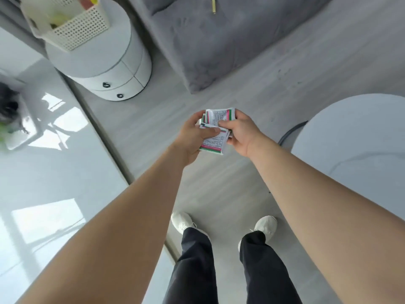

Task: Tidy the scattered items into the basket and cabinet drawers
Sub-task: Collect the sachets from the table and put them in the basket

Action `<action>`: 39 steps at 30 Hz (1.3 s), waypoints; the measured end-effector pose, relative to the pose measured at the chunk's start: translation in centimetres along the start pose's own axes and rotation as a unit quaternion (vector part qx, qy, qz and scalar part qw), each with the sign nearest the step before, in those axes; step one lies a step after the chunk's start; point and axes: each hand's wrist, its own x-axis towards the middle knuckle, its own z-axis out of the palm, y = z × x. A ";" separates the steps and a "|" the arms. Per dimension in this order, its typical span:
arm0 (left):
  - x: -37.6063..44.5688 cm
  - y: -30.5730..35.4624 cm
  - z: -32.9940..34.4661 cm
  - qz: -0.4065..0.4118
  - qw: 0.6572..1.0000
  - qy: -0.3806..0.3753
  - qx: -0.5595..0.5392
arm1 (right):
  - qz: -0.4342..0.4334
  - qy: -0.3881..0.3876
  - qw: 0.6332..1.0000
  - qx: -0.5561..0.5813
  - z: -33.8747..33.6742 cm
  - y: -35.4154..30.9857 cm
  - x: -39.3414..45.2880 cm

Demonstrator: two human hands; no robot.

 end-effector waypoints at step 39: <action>32.3 47.4 -54.0 0.028 0.934 0.316 -0.163 | -0.081 0.147 0.938 -0.303 62.4 -22.7 51.9</action>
